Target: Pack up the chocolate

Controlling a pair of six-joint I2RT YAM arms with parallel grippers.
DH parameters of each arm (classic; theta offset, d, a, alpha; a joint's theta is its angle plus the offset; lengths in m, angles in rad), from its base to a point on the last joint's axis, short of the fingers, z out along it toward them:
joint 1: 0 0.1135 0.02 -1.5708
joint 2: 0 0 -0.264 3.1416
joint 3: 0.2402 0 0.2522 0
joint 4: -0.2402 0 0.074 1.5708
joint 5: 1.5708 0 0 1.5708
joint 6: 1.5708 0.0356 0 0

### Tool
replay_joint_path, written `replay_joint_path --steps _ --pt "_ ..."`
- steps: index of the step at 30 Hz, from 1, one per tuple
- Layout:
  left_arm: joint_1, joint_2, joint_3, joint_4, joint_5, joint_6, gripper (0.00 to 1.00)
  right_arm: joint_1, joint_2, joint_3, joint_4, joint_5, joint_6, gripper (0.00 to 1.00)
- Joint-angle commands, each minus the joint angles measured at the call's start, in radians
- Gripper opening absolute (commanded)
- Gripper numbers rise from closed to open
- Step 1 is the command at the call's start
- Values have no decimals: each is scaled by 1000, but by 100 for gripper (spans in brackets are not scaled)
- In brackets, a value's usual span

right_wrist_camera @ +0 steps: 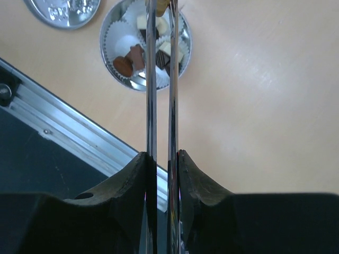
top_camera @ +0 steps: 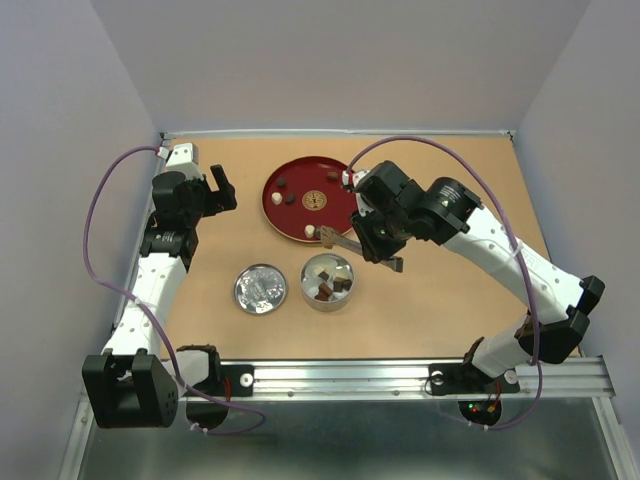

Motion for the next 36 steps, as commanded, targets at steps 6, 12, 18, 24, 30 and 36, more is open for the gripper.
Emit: replay_joint_path --steps 6,12,18,24,30,36 --pt "3 -1 16 29 9 1 99 4 -31 -39 -88 -72 28 26" --pt "2 -1 16 29 12 3 99 8 -30 -73 -91 -95 36 26" --pt "3 -3 16 29 12 1 99 10 -27 -93 -94 -89 48 28" --pt "3 -1 16 29 12 1 99 10 -21 -97 -94 -71 54 33" --pt "3 -4 15 29 14 1 99 10 -18 -90 -94 -54 54 38" --pt "3 -3 15 29 14 1 99 10 -10 -87 -91 -48 54 40"
